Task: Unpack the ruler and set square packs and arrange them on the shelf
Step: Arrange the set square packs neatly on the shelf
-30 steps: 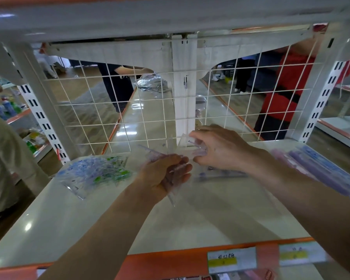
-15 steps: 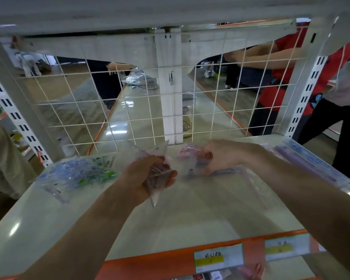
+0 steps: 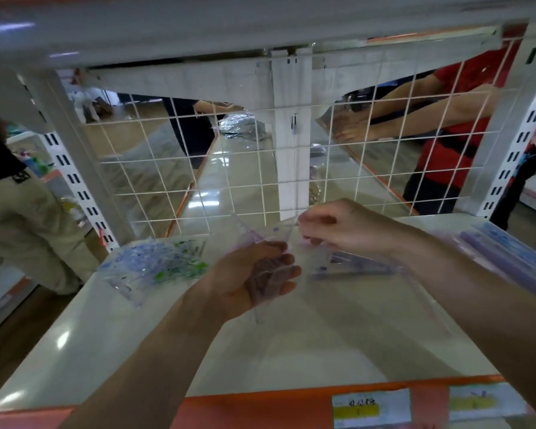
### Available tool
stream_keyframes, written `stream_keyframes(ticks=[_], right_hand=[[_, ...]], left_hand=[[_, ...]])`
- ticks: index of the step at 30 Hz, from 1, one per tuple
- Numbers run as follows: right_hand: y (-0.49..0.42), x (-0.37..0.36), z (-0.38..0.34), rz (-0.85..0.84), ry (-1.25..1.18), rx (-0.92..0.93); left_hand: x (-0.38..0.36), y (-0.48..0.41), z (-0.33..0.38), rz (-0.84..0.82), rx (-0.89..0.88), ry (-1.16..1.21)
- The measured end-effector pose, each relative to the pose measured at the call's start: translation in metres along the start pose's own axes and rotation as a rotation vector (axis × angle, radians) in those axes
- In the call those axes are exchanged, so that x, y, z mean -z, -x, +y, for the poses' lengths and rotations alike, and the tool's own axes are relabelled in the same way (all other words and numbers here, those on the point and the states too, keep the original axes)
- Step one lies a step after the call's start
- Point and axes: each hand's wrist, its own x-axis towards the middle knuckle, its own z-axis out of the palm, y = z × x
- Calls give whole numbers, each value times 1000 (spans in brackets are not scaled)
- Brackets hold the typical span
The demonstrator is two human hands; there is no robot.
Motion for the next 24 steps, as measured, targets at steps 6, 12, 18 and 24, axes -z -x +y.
stream_keyframes(ticks=[6, 12, 18, 24], right_hand=[[-15, -29, -23, 36, -226, 35], [-20, -27, -24, 203, -414, -25], [-19, -63, -30, 609, 298, 578], [-10, -89, -36, 489, 555, 752]], left_hand=[[14, 10, 2, 2, 21, -65], [42, 26, 4, 112, 15, 137], [48, 24, 8, 156, -11, 271], [42, 22, 6, 36, -134, 331]])
